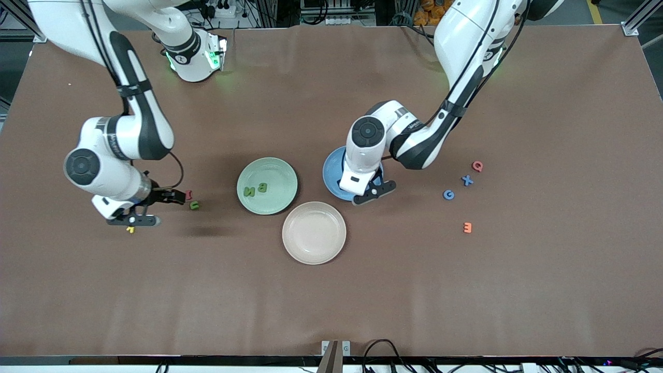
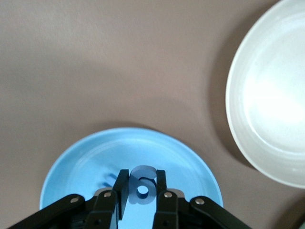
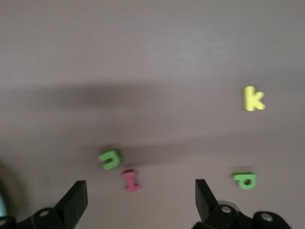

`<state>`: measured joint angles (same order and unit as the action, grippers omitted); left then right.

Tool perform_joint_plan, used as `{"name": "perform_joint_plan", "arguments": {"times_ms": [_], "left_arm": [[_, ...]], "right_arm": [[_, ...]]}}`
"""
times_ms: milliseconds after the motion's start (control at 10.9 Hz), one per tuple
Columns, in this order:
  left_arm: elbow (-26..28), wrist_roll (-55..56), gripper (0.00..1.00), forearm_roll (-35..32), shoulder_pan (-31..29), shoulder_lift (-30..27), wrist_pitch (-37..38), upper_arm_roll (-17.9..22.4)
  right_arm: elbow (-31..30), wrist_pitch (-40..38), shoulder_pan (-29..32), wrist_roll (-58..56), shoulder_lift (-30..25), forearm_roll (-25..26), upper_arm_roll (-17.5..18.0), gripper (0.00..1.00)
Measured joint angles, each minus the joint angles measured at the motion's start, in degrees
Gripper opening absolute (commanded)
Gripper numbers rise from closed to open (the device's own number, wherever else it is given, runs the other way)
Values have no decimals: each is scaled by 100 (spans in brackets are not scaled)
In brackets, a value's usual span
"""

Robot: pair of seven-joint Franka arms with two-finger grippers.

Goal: Sort letters by color into matching plates
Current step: 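Lower the blue 6 onto the blue plate while the right gripper withdraws, then grasp the green P with the right gripper while the left gripper withdraws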

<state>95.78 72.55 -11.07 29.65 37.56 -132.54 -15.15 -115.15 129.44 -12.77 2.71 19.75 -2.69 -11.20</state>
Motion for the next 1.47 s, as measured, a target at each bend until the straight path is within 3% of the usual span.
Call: {"name": "perform_joint_plan", "arguments": {"times_ms": [368,829,1013,1197,1289,1473], "left_arm": [[22,362,0,0,347,22,5,8],[23,495,20,0,511,23,5,14],[25,495,46,0,511,24,9,26],[26,497,93,0,511,25,9,29],[25,497,100,0,510,25,9,32],[26,498,100,0,505,25,10,49]], "right_arm": [[-123,388,792,-1216,47,47,9,100],[-654,1337,1253,-2471,66,50,23,100],[-877,1519,1307,-2506,67,50,39,100],[-1185,1865,1371,-2506,67,50,45,100],[-1347,2027,1418,-2506,67,50,46,100],[-1601,2288,1486,-2507,67,50,47,100]]}}
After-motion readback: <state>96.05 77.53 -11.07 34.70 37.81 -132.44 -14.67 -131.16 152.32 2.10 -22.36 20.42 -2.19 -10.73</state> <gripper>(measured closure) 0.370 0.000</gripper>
